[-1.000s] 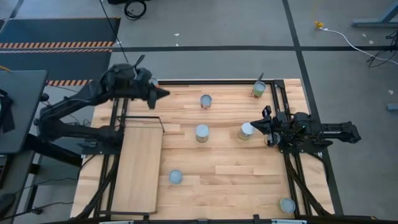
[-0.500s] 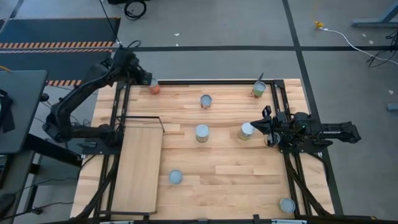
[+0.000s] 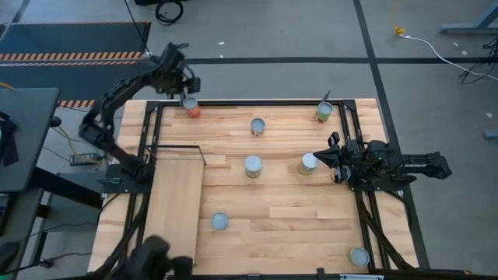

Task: Pick and place cans onto a shelf
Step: Put the orange can on the shelf

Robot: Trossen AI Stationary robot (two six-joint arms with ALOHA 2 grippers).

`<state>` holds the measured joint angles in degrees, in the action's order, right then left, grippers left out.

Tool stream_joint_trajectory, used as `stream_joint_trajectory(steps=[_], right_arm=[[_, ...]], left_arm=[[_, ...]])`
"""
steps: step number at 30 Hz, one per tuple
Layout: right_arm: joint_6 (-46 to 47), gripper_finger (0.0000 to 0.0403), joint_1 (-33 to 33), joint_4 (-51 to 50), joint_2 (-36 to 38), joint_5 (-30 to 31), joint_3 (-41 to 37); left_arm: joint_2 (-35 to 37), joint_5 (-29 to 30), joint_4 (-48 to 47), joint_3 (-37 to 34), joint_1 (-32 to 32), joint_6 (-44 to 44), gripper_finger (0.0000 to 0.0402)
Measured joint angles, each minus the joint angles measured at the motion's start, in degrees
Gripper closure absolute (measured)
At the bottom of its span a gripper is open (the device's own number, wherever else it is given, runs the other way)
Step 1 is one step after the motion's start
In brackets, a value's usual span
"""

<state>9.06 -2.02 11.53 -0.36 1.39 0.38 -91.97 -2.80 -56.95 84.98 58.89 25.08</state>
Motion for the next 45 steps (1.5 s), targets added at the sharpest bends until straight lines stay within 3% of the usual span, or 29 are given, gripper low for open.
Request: stream_joint_trajectory(steps=[5,9,13,17,22,26,31,40,45], right_arm=[[0.0,0.0389,0.0,0.0,0.0,0.0,0.0],[0.0,0.0389,0.0,0.0,0.0,0.0,0.0],[0.0,0.0389,0.0,0.0,0.0,0.0,0.0],[0.0,0.0389,0.0,0.0,0.0,0.0,0.0],[0.0,0.0389,0.0,0.0,0.0,0.0,0.0],[0.0,0.0389,0.0,0.0,0.0,0.0,0.0],[0.0,0.0389,0.0,0.0,0.0,0.0,0.0],[0.0,0.0389,0.0,0.0,0.0,0.0,0.0],[0.0,0.0389,0.0,0.0,0.0,0.0,0.0]], left_arm=[[-13.3,0.0,-12.2,15.0,1.2,-5.1,0.0134],[-20.7,0.0,-19.1,21.0,3.7,-11.8,0.0138],[-24.4,-1.2,-22.8,21.4,6.5,-19.8,0.0138],[-25.7,-8.1,-21.9,21.5,9.1,-24.2,0.0139],[-26.3,-11.6,-21.4,21.6,12.3,-24.2,0.0139],[-26.3,-18.3,-19.8,21.6,15.6,-19.8,0.0139],[-28.4,-19.0,-16.6,21.6,18.4,-12.3,0.0139],[-31.6,-20.6,-23.3,21.6,15.4,-16.2,0.0142],[-33.1,-20.0,-25.0,21.6,14.3,-14.9,0.0171]])
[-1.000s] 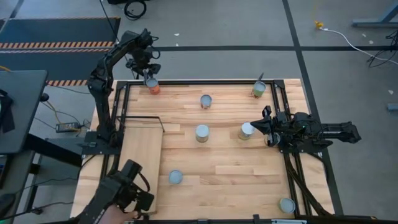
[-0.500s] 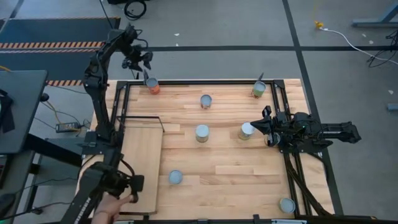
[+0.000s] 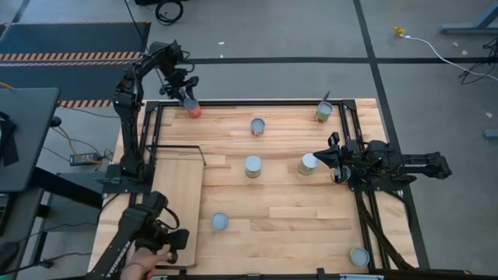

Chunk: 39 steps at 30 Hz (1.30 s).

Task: Pick and place cans onto a shelf
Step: Put the orange can on the shelf

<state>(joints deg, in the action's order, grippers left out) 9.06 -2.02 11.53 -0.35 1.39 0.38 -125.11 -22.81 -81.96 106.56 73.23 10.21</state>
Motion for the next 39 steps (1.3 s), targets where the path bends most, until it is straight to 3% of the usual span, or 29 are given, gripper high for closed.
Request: stream_joint_trajectory(steps=[4,11,22,30,39], right_arm=[[0.0,0.0389,0.0,0.0,0.0,0.0,0.0],[0.0,0.0389,0.0,0.0,0.0,0.0,0.0],[0.0,0.0389,0.0,0.0,0.0,0.0,0.0],[0.0,0.0389,0.0,0.0,0.0,0.0,0.0],[0.0,0.0389,0.0,0.0,0.0,0.0,0.0]], left_arm=[[0.0,2.7,-1.5,0.0,0.4,4.6,0.0200],[-0.3,-0.1,-4.0,0.0,-1.2,12.2,0.0243],[-1.8,0.3,-1.1,0.0,-6.4,25.4,0.0271],[-1.8,-1.0,0.7,0.0,-9.4,28.5,0.0297],[-1.6,-1.2,4.8,0.0,-12.0,29.8,0.0388]])
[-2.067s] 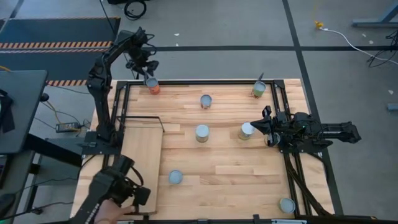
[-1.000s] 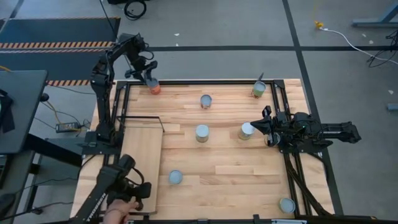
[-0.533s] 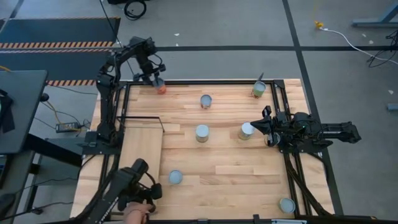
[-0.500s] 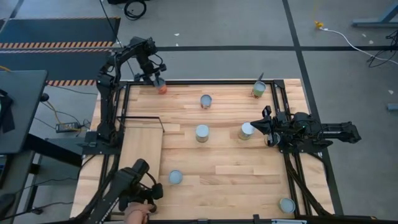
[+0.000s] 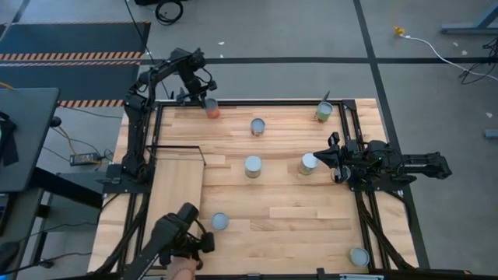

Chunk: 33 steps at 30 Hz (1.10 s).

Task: Pick and place cans onto a shelf
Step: Put the orange can on the shelf

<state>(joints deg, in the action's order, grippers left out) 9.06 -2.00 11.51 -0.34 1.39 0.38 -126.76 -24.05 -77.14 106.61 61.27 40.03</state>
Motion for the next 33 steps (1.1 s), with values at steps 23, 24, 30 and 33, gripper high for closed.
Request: stream_joint_trajectory(steps=[23,24,30,33], right_arm=[[0.0,0.0389,0.0,0.0,0.0,0.0,0.0],[0.0,0.0389,0.0,0.0,0.0,0.0,0.0],[0.0,0.0389,0.0,0.0,0.0,0.0,0.0],[0.0,0.0389,0.0,0.0,0.0,0.0,0.0]], left_arm=[[2.0,1.0,1.7,19.1,-3.4,-14.2,0.0392],[2.0,0.9,1.2,21.2,-3.4,-14.8,0.0392],[7.4,0.0,0.1,24.9,-3.7,-16.9,0.0392],[12.8,3.9,-4.2,23.2,-5.0,-20.2,0.0392]])
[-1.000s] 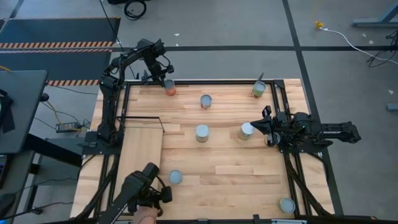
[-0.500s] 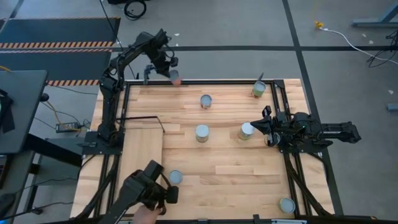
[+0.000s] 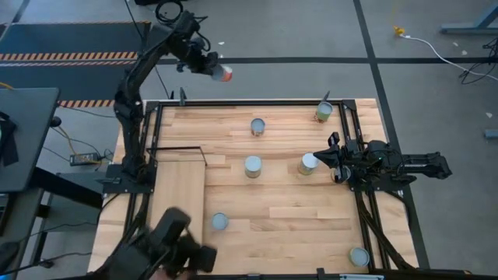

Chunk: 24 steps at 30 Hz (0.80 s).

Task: Pick and place cans onto a shelf
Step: Put the orange can on the shelf

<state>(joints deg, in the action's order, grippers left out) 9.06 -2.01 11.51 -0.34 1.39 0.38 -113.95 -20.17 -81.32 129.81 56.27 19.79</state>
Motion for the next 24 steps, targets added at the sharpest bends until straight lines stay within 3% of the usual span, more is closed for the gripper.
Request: stream_joint_trajectory(steps=[5,9,14,17,19,22,24], right_arm=[[0.0,0.0389,0.0,0.0,0.0,0.0,0.0],[-0.1,0.0389,0.0,3.1,0.0,0.0,0.0],[-0.1,0.0389,0.0,11.0,0.0,0.4,0.0],[3.2,0.0389,0.0,14.4,0.0,0.5,0.0],[11.8,0.0389,0.0,17.2,0.0,1.2,0.0],[22.4,0.0389,0.0,21.6,0.0,5.8,0.0],[23.1,0.0390,0.3,22.1,-0.1,5.0,0.0]], left_arm=[[7.9,6.0,-7.2,-1.0,-3.8,-2.9,0.0392],[15.4,5.6,-8.5,-1.1,-8.7,-2.0,0.0392],[27.1,0.9,-8.7,-4.0,-17.6,2.8,0.0392],[34.7,3.1,-8.6,-8.6,-25.1,8.7,0.0392],[40.2,6.1,-8.6,-13.3,-30.6,13.9,0.0392],[49.0,10.0,-8.7,-22.2,-39.2,22.3,0.0392],[54.2,12.0,-8.8,-28.8,-44.0,28.5,0.0392]])
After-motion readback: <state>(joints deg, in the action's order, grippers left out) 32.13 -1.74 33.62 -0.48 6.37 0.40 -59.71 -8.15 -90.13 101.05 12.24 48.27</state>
